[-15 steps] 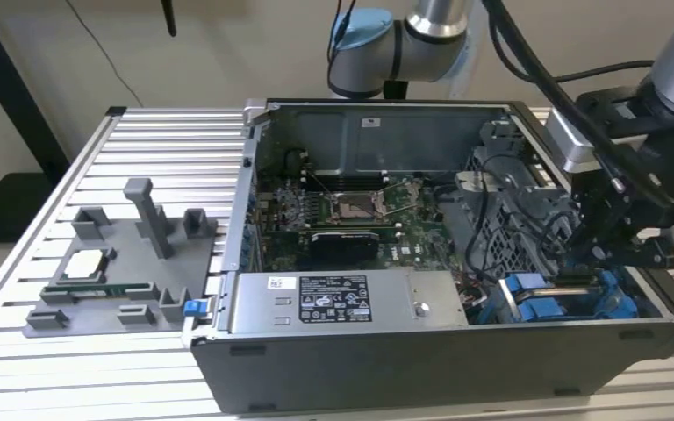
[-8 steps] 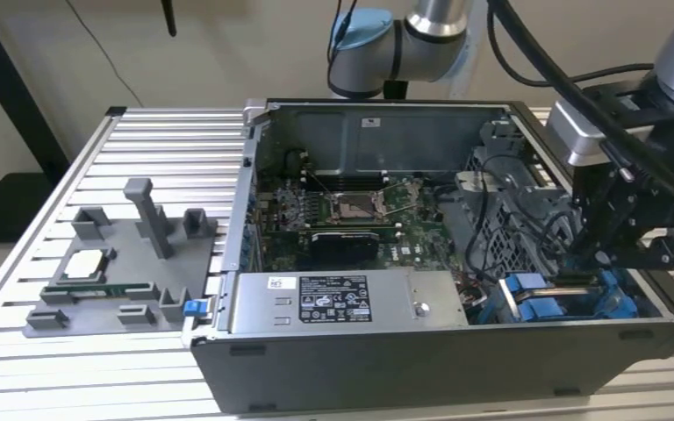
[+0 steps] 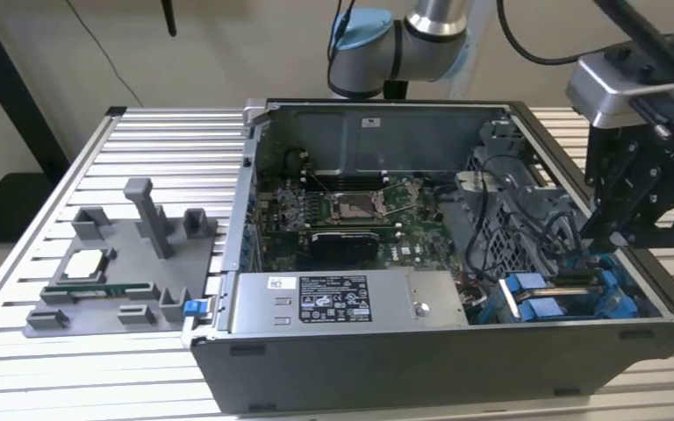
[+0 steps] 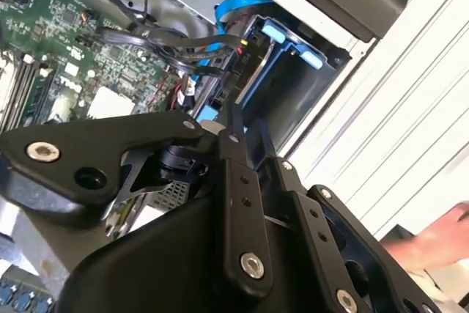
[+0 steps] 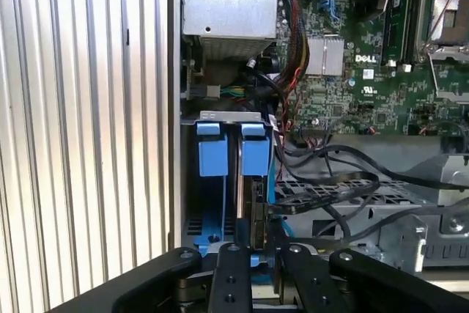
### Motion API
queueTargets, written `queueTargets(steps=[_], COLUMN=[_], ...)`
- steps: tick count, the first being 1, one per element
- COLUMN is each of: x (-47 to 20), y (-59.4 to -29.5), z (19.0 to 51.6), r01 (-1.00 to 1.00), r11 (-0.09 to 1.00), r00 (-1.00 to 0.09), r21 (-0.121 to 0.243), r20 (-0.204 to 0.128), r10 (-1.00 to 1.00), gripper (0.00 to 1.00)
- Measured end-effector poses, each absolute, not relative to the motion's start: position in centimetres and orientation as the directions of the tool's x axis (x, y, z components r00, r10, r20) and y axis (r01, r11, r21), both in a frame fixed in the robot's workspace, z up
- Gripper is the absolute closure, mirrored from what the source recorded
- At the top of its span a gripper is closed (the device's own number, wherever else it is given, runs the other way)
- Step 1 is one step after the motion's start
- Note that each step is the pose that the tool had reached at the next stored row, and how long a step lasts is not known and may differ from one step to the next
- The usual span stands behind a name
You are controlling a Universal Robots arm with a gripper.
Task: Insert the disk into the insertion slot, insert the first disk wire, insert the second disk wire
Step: 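Insert the second disk wire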
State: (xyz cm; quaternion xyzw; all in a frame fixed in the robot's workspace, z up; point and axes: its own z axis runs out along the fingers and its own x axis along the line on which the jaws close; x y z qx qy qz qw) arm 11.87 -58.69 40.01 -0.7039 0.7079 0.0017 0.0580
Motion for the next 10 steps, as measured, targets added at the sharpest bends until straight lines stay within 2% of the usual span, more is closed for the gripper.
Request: queueTargets(steps=[3,10], x=[11.89,11.90], y=[-58.69,-58.69], z=[40.99,41.05], r01=[-0.997,-0.997], r11=[0.009,0.009], r00=[-0.002,-0.002], r21=[-0.078,-0.077], r20=[-0.085,-0.085], r10=[-0.996,-0.996], gripper=[0.00,0.00])
